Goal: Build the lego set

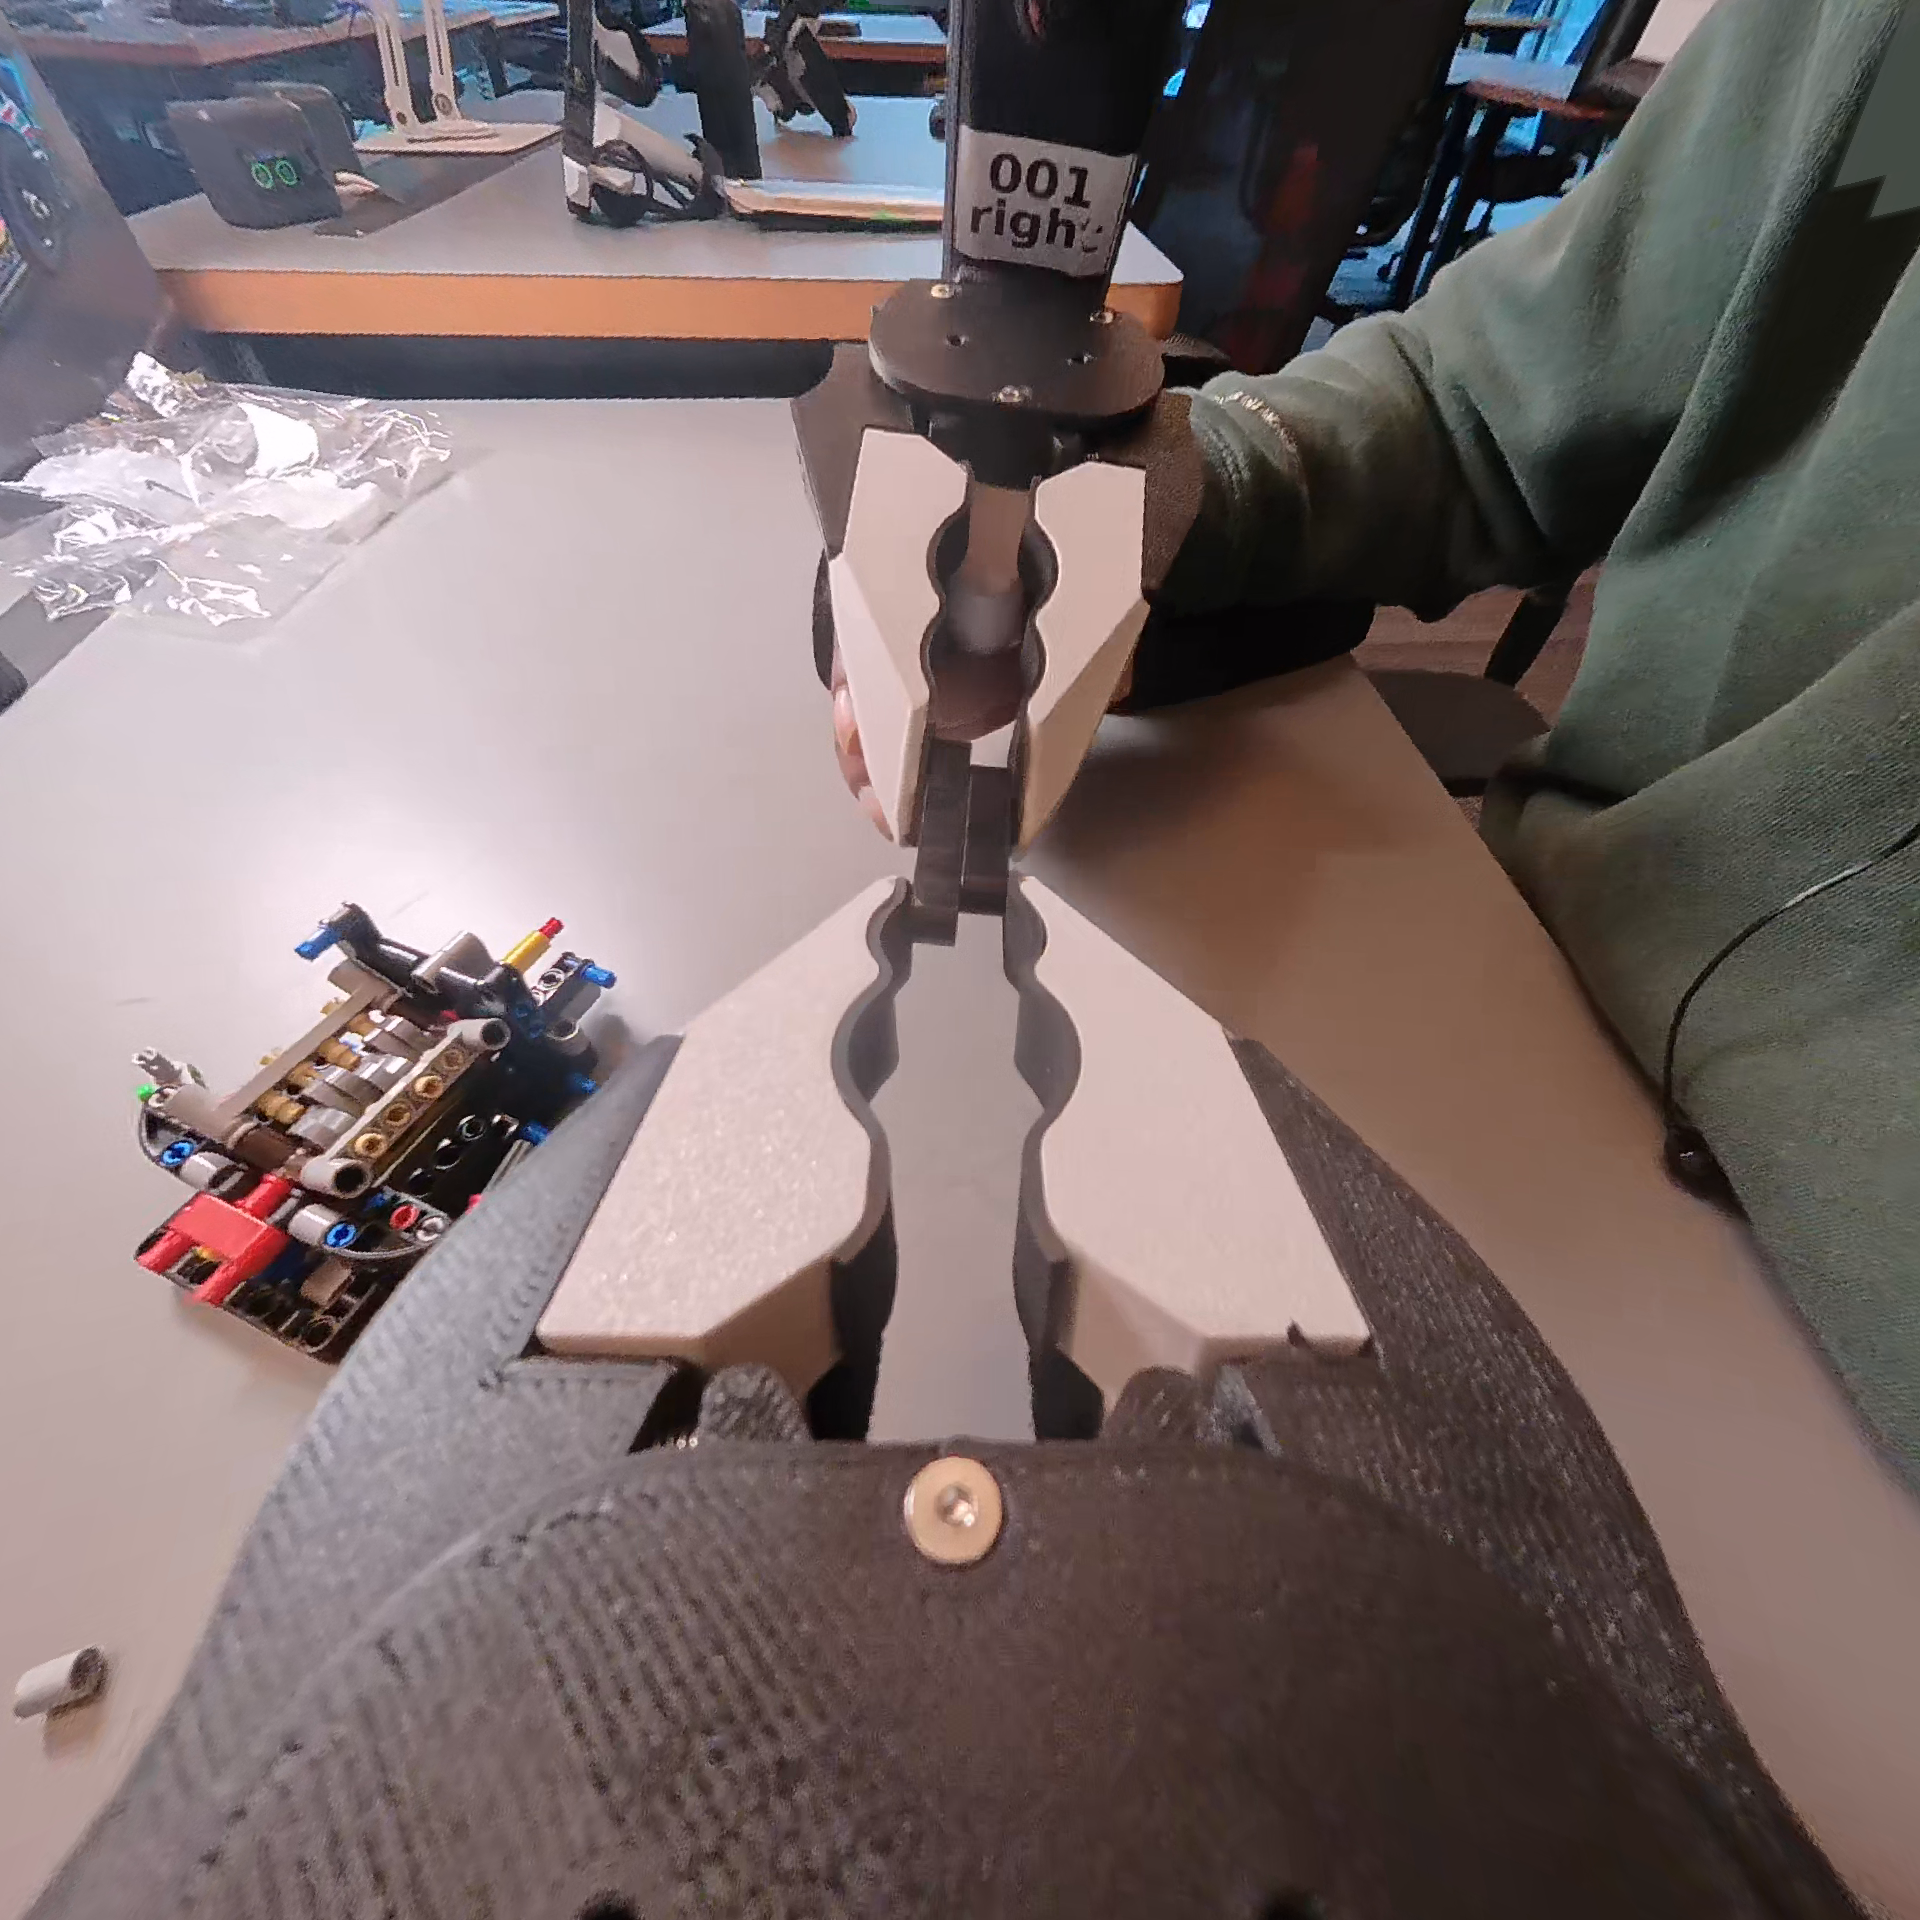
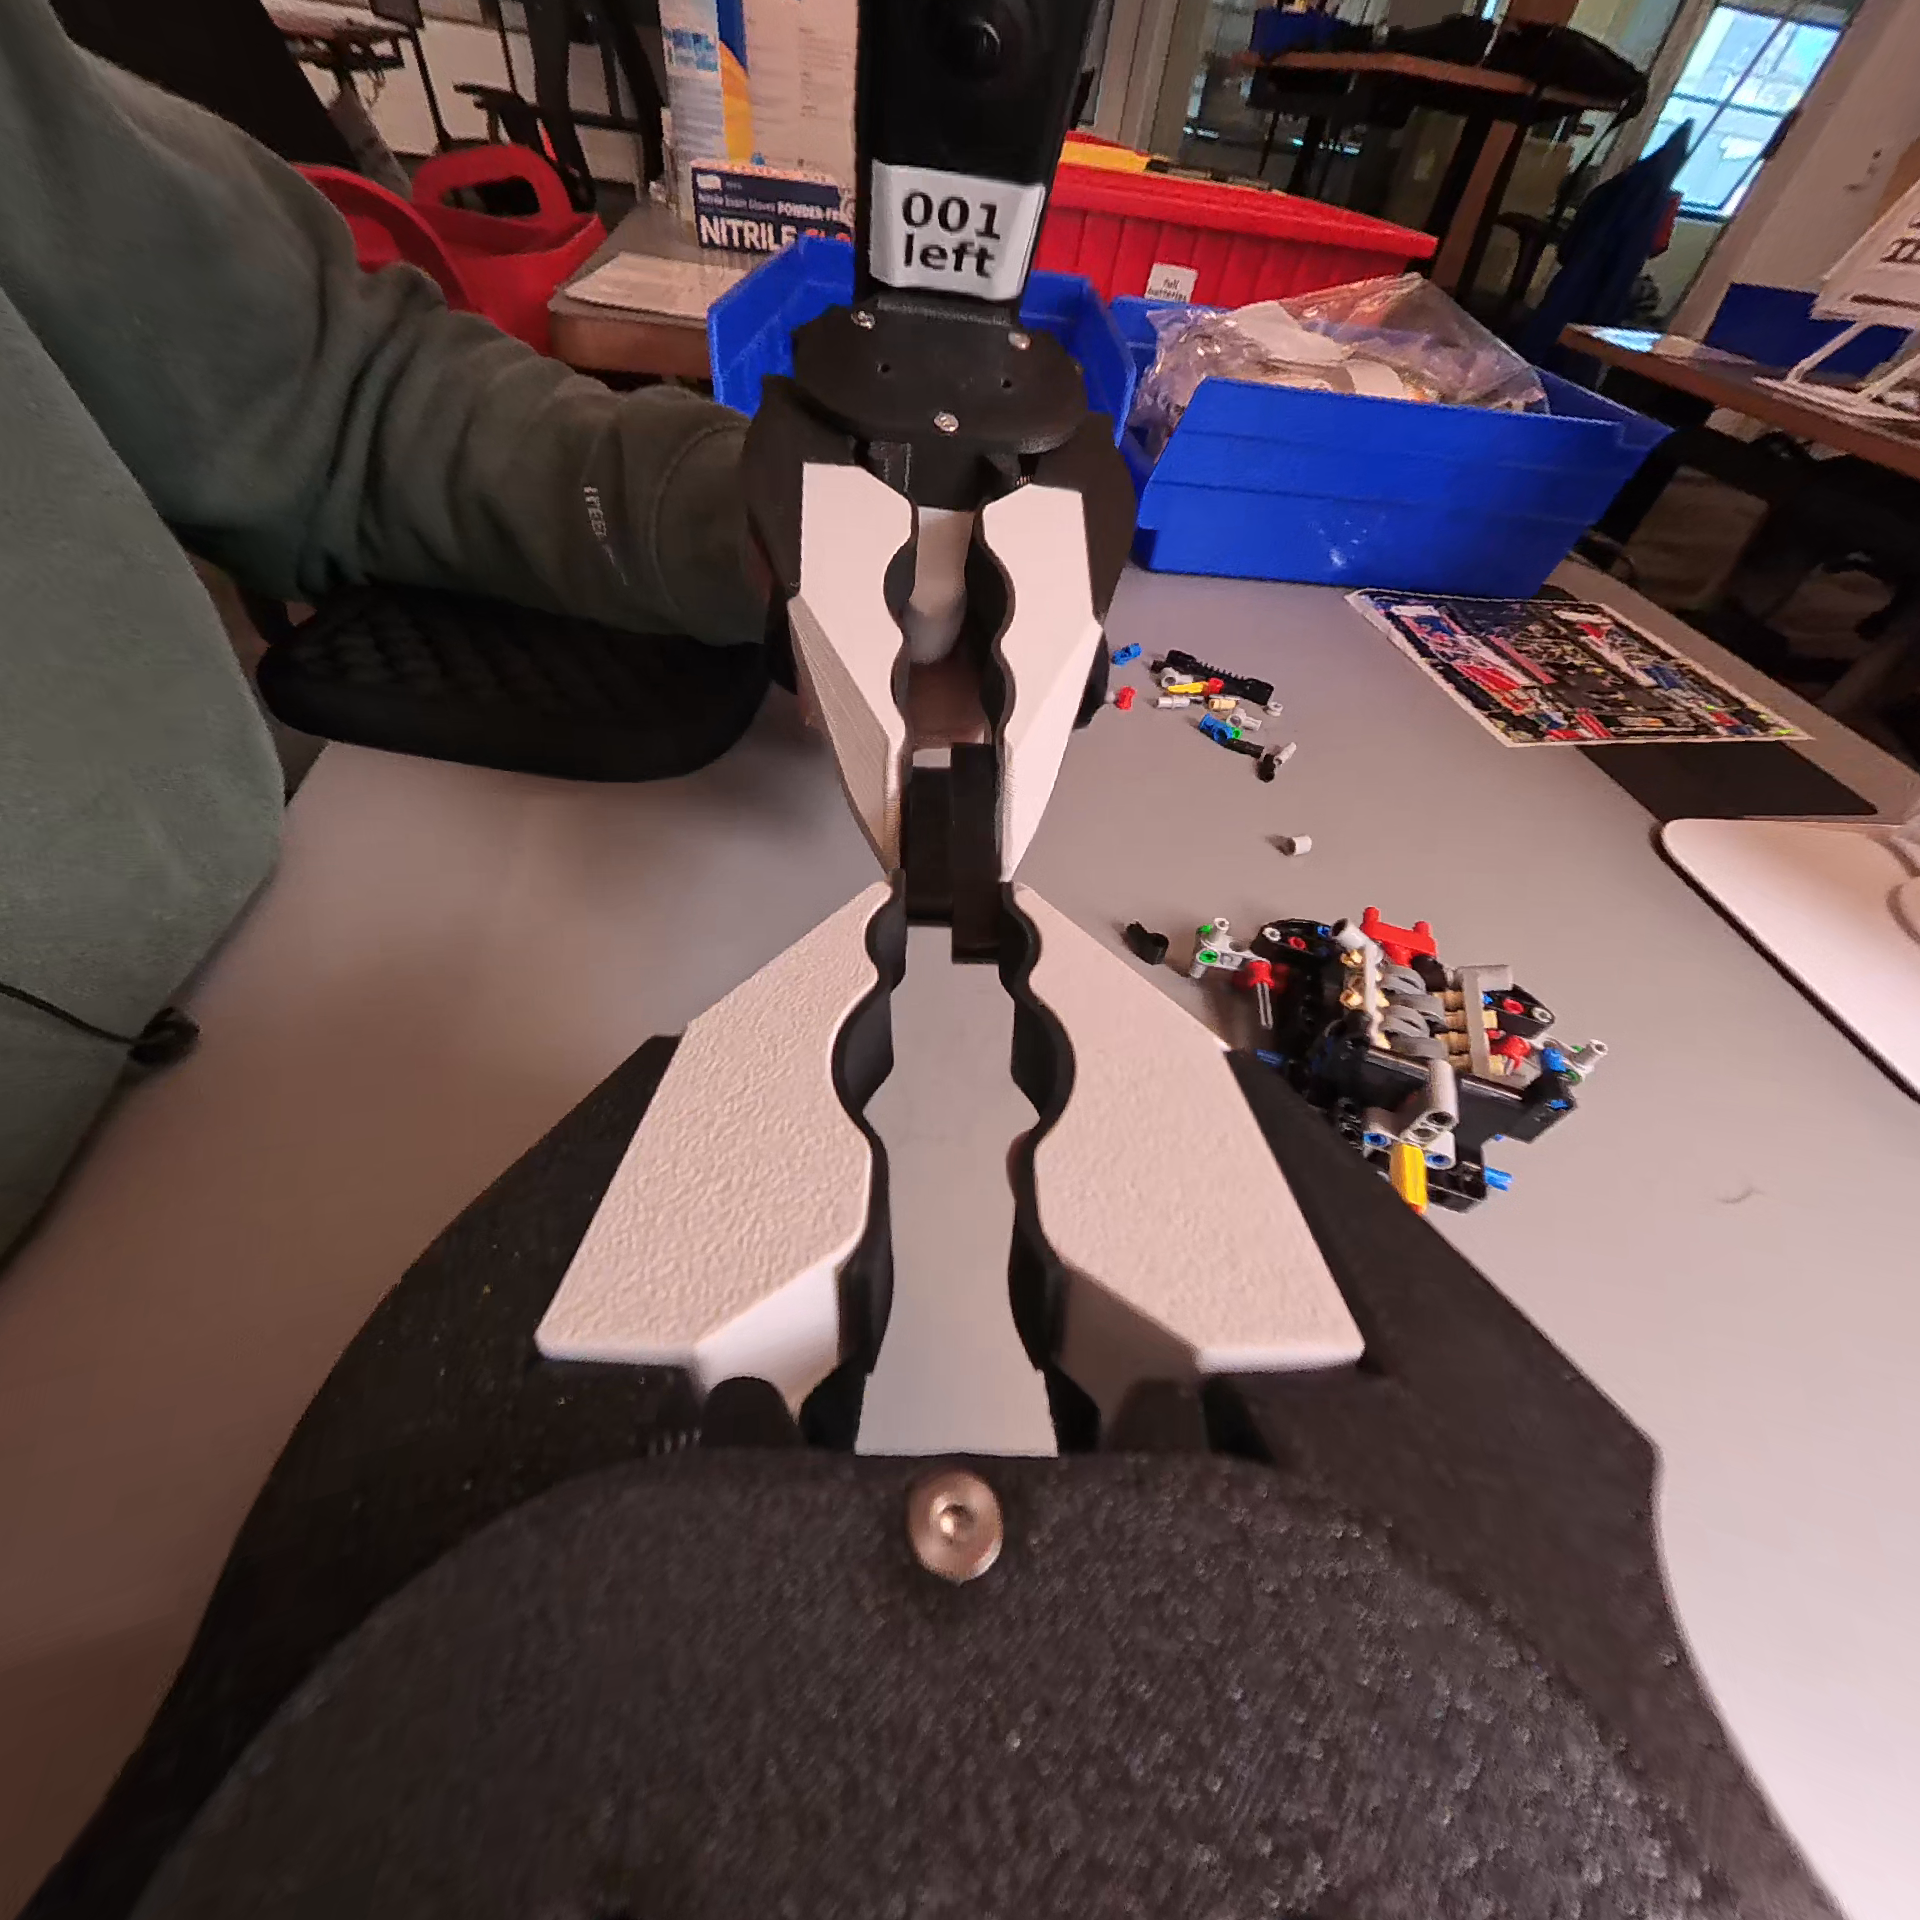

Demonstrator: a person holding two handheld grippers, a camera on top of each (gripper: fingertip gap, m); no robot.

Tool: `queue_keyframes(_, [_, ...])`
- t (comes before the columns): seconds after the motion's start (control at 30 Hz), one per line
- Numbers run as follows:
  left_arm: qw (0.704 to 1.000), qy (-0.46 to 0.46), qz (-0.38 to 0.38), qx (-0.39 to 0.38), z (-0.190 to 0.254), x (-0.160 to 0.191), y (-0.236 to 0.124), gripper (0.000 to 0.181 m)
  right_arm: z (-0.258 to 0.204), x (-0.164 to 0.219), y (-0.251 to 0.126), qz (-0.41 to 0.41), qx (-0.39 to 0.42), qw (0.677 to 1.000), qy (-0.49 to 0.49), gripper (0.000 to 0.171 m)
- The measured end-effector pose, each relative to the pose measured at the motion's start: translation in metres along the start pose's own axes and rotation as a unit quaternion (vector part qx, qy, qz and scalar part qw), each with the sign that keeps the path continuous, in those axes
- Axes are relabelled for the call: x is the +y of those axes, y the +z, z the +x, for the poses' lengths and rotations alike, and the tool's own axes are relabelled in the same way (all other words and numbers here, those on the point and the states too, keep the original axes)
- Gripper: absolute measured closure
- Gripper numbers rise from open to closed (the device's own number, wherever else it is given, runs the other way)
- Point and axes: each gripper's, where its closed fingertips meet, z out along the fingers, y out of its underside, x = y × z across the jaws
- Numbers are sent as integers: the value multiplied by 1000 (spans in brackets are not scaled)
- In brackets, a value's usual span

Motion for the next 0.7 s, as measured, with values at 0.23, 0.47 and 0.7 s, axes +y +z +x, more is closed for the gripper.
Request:
queue_keyframes(0.23, [999, -35, 21, 5, -4, -1, -1, 165, 3, 0, 0, 2, -4, 999, 35, 156])
queue_keyframes(0.47, [987, -141, 55, 57, -6, -4, -4, 149, 11, -1, -2, 0, 59, 994, -98, 156])
queue_keyframes(0.7, [987, -142, 42, 57, -6, -1, -1, 170, 11, 5, 2, -35, 111, 965, -233, 156])
